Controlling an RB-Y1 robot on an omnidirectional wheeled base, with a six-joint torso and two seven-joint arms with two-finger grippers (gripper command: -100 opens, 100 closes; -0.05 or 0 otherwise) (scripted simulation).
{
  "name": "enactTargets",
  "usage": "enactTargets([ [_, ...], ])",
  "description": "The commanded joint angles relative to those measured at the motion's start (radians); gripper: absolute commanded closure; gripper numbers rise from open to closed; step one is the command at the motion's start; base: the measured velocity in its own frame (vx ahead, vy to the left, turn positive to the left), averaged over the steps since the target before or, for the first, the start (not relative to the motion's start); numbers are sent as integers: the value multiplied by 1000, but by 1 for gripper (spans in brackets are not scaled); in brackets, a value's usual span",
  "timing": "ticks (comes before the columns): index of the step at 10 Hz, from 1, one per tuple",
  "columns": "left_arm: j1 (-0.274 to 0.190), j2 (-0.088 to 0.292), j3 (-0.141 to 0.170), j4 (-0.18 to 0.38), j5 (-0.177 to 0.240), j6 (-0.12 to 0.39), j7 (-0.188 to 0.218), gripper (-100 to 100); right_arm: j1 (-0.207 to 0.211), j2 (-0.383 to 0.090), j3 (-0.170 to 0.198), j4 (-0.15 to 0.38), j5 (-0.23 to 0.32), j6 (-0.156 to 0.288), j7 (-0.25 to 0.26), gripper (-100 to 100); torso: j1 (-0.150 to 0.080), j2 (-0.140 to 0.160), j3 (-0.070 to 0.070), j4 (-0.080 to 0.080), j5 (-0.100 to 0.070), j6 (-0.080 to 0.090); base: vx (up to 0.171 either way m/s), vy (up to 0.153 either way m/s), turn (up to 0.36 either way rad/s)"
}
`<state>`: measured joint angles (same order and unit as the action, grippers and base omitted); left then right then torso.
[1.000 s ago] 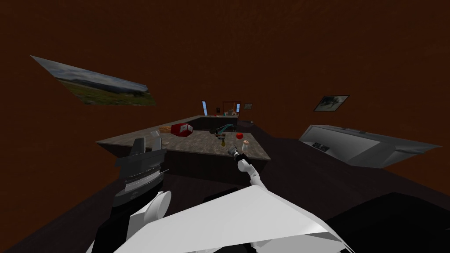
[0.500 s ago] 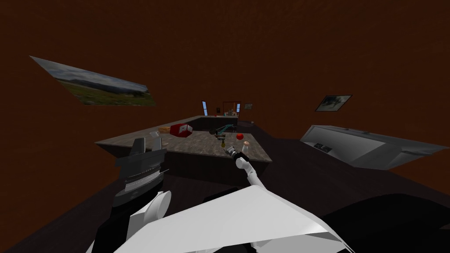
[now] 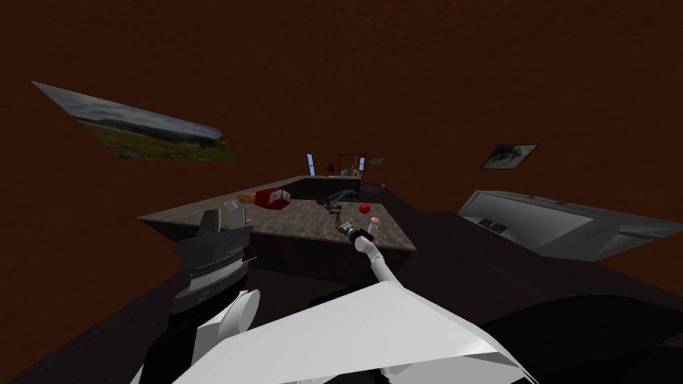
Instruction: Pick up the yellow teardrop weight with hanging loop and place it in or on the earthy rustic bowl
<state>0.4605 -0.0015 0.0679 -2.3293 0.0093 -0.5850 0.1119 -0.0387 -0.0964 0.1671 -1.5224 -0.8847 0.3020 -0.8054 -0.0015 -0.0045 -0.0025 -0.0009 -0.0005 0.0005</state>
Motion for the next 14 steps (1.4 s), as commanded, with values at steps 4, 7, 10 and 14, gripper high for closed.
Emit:
enactTargets([
  [4,0,0,0,0,0,0,0,0,-26,19,-1,8,-31,27,-47,0,1,1,0,0,0,0,47,-28,-1],
  [7,0,0,0,0,0,0,0,0,44,2,23,-67,-41,34,-41,-100,4,2,1,0,1,0,33,43,-124],
  [10,0,0,0,0,0,0,0,0,54,-1,27,-78,-42,35,-40,-100,2,3,2,1,1,0,10,13,-37],
  [14,0,0,0,0,0,0,0,0,54,-1,27,-78,-42,35,-40,-100,1,4,2,1,0,0,-4,-5,14],
])
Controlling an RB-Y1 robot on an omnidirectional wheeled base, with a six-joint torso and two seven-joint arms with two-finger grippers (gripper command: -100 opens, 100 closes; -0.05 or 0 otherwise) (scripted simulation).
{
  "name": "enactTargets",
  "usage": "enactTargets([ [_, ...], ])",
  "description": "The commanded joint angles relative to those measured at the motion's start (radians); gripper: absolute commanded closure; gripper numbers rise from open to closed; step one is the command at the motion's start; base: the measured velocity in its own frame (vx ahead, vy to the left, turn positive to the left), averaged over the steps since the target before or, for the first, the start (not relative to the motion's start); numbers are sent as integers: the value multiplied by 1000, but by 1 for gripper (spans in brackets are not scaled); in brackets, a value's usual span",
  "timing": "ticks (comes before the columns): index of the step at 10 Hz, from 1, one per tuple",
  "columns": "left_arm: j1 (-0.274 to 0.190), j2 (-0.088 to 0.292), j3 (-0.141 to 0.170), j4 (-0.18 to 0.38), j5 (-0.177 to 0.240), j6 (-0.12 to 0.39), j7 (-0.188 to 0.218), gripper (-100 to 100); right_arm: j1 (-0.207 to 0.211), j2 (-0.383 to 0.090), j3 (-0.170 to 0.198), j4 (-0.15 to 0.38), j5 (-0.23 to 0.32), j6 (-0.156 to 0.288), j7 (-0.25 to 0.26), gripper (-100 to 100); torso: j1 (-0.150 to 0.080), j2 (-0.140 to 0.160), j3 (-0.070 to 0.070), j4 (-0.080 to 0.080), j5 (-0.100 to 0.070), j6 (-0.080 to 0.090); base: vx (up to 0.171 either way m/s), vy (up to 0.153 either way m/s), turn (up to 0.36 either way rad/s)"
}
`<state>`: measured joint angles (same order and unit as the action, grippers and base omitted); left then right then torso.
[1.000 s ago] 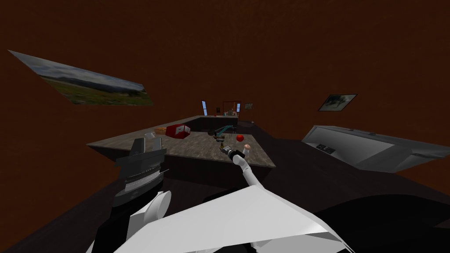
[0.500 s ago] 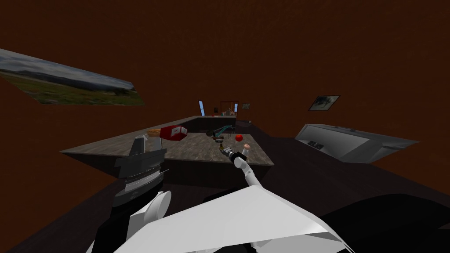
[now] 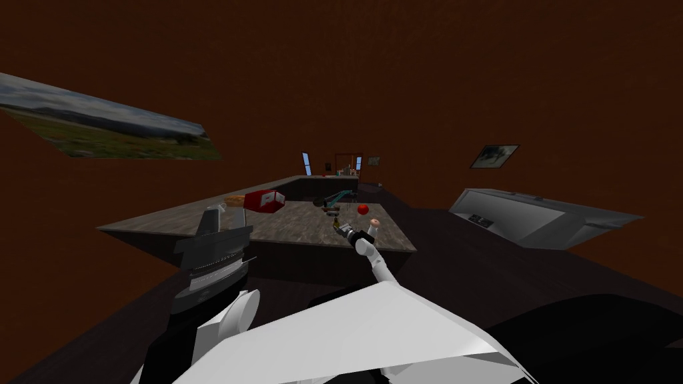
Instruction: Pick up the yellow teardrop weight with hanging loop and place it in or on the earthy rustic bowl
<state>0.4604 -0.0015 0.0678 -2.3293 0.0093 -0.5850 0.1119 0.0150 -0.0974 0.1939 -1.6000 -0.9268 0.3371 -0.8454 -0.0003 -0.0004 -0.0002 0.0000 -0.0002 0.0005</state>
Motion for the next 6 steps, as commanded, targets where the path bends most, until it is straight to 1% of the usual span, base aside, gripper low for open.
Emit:
enactTargets([
  [1,0,0,0,0,0,0,0,0,0,0,0,0,0,0,0,-100,0,0,0,0,0,0,5,6,-19],
  [4,0,0,0,0,0,0,0,0,0,0,0,0,0,0,0,-100,0,0,0,0,0,0,0,0,0],
  [5,0,0,0,0,0,0,0,0,0,0,0,0,0,0,0,100,0,0,0,0,0,0,0,0,0],
  [6,0,0,0,0,0,0,0,0,0,0,0,0,0,0,0,100,0,0,0,0,0,0,0,0,0],
])
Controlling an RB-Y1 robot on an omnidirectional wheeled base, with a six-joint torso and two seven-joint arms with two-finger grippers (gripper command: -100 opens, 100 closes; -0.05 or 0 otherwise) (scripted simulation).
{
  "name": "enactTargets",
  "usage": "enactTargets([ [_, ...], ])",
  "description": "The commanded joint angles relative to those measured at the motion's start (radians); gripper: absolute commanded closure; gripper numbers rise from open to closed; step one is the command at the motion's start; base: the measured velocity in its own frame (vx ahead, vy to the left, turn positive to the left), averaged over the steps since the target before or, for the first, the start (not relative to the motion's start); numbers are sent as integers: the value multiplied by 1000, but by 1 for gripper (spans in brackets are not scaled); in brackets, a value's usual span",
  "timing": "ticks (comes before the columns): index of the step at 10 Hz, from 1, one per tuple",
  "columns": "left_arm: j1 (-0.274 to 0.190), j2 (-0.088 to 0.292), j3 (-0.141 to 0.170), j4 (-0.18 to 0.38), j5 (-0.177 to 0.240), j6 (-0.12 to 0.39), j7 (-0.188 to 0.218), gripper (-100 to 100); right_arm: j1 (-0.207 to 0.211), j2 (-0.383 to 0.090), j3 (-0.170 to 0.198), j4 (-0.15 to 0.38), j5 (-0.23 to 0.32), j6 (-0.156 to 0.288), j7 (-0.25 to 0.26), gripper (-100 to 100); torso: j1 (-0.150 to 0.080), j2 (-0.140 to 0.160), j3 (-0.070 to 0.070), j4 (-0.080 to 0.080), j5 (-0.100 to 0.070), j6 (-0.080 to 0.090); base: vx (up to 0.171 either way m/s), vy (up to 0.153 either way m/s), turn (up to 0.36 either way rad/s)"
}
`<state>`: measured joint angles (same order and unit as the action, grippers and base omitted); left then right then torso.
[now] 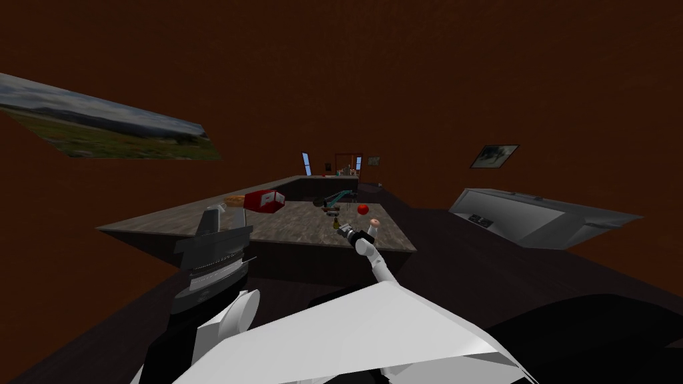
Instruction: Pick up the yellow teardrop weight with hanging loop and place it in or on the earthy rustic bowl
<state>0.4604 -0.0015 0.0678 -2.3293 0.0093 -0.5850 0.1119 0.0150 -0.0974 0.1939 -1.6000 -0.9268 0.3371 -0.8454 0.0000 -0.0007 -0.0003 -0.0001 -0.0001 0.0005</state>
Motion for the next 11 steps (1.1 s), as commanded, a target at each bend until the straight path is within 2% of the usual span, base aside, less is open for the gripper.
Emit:
enactTargets([
  [1,0,0,0,0,0,0,0,0,0,0,0,0,0,0,0,100,0,0,0,0,0,0,0,0,0],
  [3,0,0,0,0,0,0,0,0,0,0,0,0,0,0,0,100,0,0,0,0,0,0,0,0,0],
  [4,0,0,0,0,0,0,0,0,0,0,0,0,0,0,0,0,0,0,0,0,0,0,0,0,0],
  [5,0,0,0,0,0,0,0,0,-2,-7,-37,-2,-3,27,-3,-100,0,0,0,0,0,0,-25,90,-78],
  [7,0,0,0,0,0,0,0,0,-4,-13,-75,-2,-5,56,-7,-100,10,2,1,0,2,0,-34,175,-117],
  [11,0,0,0,0,0,0,0,0,-10,-30,-176,2,-1,140,-18,-100,11,5,3,1,2,0,-65,169,-115],
])
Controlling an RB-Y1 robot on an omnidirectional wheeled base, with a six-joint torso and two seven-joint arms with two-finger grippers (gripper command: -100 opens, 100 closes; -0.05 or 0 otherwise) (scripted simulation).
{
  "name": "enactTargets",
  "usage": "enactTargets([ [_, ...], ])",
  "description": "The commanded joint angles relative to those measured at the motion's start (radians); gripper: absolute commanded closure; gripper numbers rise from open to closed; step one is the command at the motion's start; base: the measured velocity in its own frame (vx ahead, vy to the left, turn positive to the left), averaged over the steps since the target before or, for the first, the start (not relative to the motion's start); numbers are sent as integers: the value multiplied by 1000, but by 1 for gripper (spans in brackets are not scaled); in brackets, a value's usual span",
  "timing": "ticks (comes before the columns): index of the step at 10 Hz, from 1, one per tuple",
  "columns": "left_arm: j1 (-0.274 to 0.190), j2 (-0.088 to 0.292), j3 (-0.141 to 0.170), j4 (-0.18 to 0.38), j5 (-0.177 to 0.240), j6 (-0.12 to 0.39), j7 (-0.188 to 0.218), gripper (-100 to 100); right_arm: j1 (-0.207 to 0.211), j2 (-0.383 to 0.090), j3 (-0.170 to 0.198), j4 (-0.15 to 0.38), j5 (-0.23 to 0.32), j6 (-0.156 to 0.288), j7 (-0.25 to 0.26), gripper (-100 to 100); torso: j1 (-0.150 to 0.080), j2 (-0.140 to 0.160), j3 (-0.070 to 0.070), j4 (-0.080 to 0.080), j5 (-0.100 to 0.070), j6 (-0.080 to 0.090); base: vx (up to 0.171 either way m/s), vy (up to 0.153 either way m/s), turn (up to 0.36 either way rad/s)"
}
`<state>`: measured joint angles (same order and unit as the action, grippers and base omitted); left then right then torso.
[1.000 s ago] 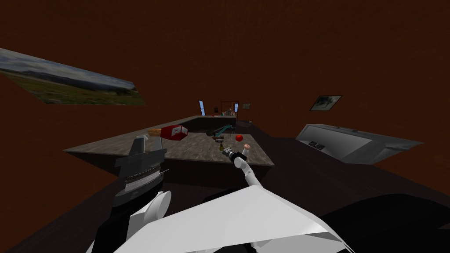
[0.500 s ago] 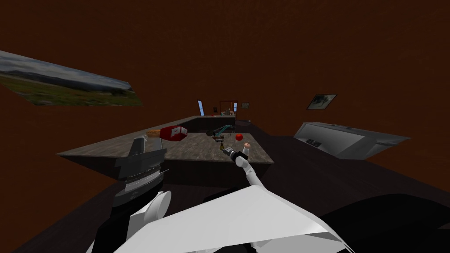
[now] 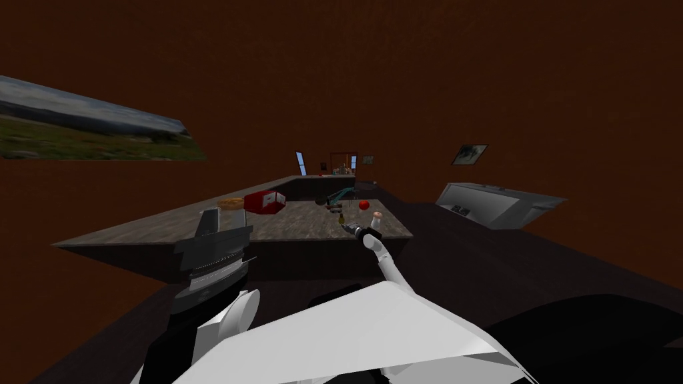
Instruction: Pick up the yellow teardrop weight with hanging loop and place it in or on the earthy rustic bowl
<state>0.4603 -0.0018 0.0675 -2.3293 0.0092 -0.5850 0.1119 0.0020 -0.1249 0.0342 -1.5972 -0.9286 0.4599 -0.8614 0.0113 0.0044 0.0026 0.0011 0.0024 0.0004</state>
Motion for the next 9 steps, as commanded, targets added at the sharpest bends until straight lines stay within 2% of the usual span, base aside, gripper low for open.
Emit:
enactTargets([
  [1,0,0,0,0,0,0,0,0,0,-8,-44,1,3,43,-6,-100,0,0,0,0,0,0,-95,201,-149],
  [3,0,0,0,0,0,0,0,0,-7,-21,-104,6,11,97,-14,-100,4,0,0,0,1,0,-84,222,-129],
  [4,0,0,0,0,0,0,0,0,-7,-21,-104,6,11,98,-14,-100,2,0,0,0,1,0,-48,124,-74],
  [7,0,0,0,0,0,0,0,0,-22,-44,-195,14,30,184,-32,-100,-1,-3,-2,-1,0,0,-48,158,-138],
  [9,0,0,0,0,0,0,0,0,-37,-61,-253,21,48,243,-46,-100,4,-2,-1,0,1,0,-77,236,-171],
])
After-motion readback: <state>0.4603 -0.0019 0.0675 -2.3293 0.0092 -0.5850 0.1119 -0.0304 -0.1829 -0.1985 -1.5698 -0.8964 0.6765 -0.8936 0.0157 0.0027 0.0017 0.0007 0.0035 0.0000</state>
